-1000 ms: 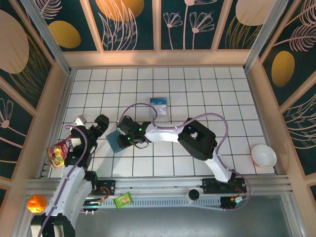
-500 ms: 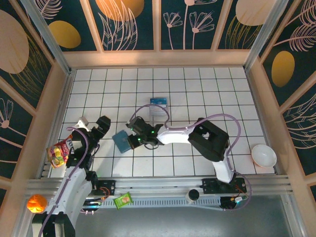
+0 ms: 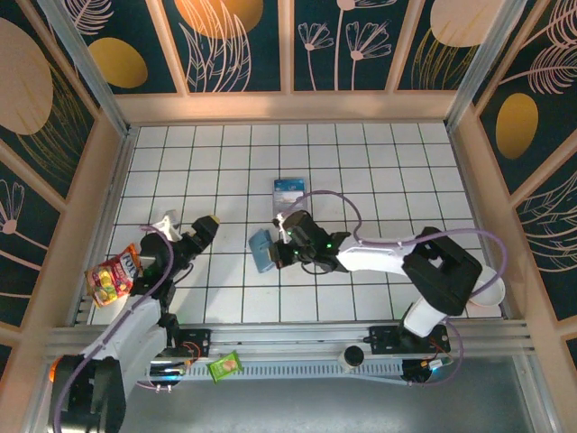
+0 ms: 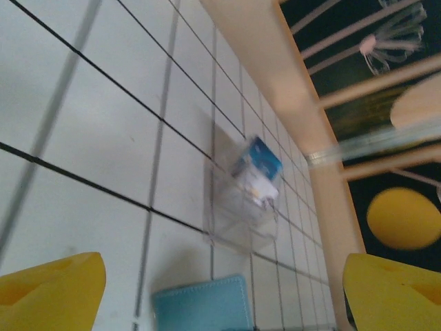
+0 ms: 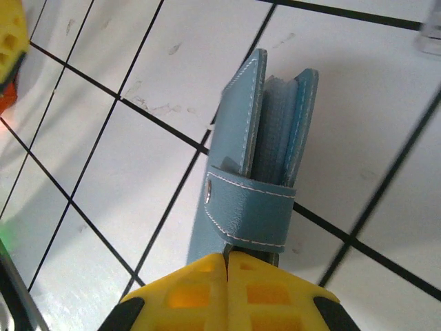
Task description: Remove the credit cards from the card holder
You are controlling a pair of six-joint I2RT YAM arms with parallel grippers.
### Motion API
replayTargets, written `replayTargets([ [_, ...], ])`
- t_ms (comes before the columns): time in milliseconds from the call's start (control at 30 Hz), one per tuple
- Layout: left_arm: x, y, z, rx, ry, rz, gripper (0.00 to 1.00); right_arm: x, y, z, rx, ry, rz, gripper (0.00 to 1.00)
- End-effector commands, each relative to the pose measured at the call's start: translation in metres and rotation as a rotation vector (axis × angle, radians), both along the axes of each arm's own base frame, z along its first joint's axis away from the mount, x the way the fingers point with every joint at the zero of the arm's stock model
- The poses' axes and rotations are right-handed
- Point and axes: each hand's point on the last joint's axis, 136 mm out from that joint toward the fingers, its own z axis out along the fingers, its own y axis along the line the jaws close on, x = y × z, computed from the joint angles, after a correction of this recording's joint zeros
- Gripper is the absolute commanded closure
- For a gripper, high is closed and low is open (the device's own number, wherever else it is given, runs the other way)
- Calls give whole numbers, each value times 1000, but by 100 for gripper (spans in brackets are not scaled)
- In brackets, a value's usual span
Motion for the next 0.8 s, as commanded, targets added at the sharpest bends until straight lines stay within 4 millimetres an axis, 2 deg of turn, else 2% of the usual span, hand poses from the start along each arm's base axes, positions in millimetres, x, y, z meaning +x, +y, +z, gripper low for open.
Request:
replayTargets([
  [0,-4,-32,29,-24,-139,-119,9,4,-10,24,74,-24,-32,100],
  [100,-8,-48,35,-52,-184,-183,8,6,-24,34,91,-39,-57,100],
  [233,-16,-67,49,-82,-262,-259,8,10,-36,58,148,-74,-76,100],
  [333,-23,-79,61,-127,-321,-314,10,15,-46,82,219,-102,-90,100],
  [467,-29,-94,70,-173,-370,-394,11,17,-56,125,354,-158,-86,100],
  [600,-40,-109,90,-273,-446,-493,17,11,-59,156,453,-197,-40,100],
  [700,-46,-117,103,-346,-491,-543,23,4,-57,172,505,-218,-6,100],
  [767,-46,-125,105,-354,-491,-571,27,1,-57,180,530,-221,9,100],
])
